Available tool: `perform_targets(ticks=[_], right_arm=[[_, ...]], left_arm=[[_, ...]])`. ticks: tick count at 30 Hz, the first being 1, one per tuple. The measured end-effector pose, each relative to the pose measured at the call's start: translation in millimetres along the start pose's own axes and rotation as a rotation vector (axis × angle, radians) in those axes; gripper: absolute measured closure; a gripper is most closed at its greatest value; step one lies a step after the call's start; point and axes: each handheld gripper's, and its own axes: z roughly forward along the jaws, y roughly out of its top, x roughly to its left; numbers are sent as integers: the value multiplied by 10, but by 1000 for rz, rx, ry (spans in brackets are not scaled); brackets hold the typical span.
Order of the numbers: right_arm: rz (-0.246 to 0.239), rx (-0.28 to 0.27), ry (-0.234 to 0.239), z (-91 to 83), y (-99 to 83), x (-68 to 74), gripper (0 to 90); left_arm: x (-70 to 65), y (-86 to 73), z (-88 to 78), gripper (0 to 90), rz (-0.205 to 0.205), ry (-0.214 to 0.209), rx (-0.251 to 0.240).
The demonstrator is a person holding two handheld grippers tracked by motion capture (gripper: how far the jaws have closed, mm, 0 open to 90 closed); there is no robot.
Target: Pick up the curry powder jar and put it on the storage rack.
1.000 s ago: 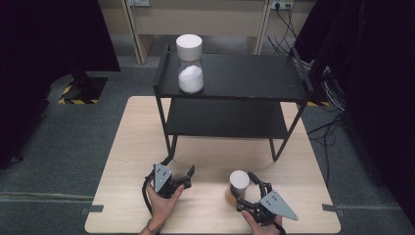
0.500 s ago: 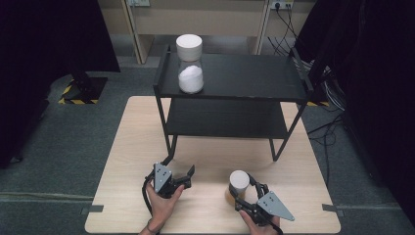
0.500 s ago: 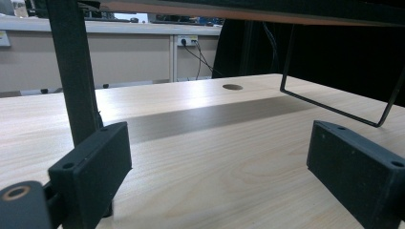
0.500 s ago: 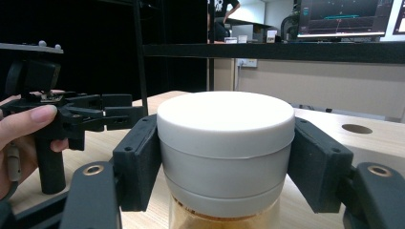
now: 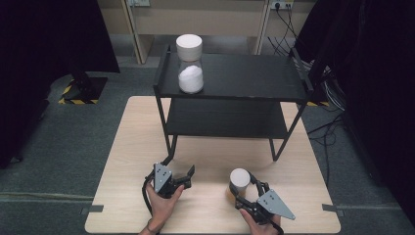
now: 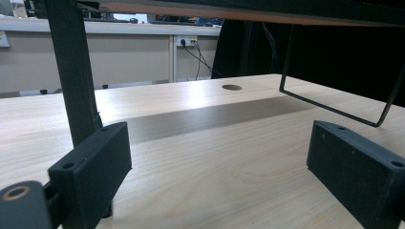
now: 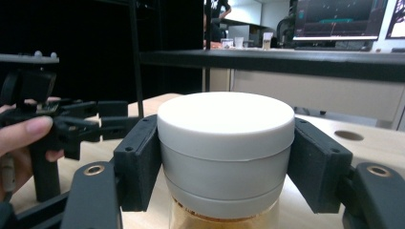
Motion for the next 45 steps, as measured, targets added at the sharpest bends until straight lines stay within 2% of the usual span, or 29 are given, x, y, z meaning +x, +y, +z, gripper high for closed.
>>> perform_targets(ticks=[19,34,45], right_arm=[[-2,-111,-72,-92,301,-112,339],[4,-136,-85,-37,437,-105,339],[2,-174,-111,36,635,-112,339]], left_arm=[[-1,2,1,69,1,-1,2],[-1,2,1,69,1,0,1],[2,1,2,69,-1,-1,0]])
